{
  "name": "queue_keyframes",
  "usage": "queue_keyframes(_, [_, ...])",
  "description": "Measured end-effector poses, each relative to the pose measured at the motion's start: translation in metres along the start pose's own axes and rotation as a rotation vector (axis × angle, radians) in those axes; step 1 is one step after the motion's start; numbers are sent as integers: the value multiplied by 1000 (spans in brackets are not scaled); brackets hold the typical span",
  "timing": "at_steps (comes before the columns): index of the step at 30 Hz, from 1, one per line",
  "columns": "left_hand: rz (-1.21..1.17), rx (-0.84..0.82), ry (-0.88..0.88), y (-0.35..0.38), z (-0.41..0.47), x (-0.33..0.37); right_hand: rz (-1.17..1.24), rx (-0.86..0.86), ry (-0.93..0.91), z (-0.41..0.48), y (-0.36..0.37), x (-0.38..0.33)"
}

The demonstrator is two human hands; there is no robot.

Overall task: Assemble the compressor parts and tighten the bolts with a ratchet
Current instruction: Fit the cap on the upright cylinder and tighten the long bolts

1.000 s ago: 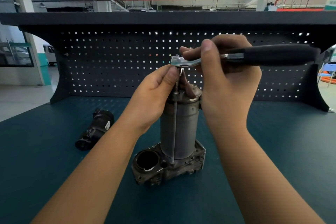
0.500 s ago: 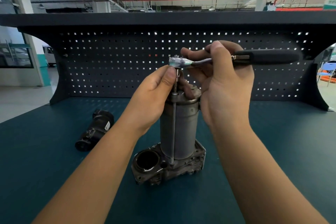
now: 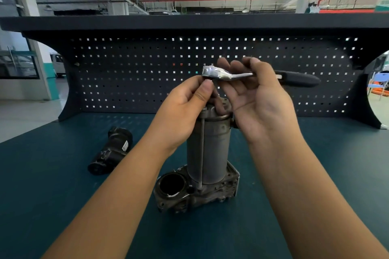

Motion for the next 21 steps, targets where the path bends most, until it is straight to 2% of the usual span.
queue_keyframes(2, [1,16,-1,-1,0,1,-37,-14,-94,-5,1,-4])
queue_keyframes(4, [-18,20,-8,-1,0,1,-185,-74,-343,-16,10,-23])
queue_keyframes(6, [2,47,-17,-4,0,-1,-569,-167,-679,-25,39,-44])
queue_keyframes(7, [28,70,-17,-6,1,-2,-851,-231,-735,-26,56,-35])
queue_keyframes(8, [39,88,-28,-7,1,-4,-1126,-265,-691,-19,65,-19])
queue_keyframes(9, [35,102,-46,-9,1,-7,-1255,-275,-653,-16,68,-10])
queue_keyframes(10, [25,108,-55,-9,1,-8,-1198,-279,-725,-24,70,-14])
queue_keyframes(12, [-4,80,-32,-7,1,-7,-801,-270,-820,-44,59,-34])
queue_keyframes(15, [-8,42,-22,-4,0,-7,-384,-214,-622,-32,38,-47])
queue_keyframes(18, [-87,51,-42,-5,0,-10,-26,-23,-359,-9,8,-44])
queue_keyframes(19, [-101,48,-48,-5,0,-12,42,34,-303,-6,-1,-43])
queue_keyframes(21, [-109,28,-58,-4,0,-12,-15,128,-246,-2,-18,-48])
Point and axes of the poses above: each hand's wrist, its own z-axis towards the middle knuckle, its own y-axis out of the palm, x = y × z, the point moved 10 cm from there along z, towards the middle knuckle, and after that the axes turned 3 degrees about y, right-handed, at the moved point
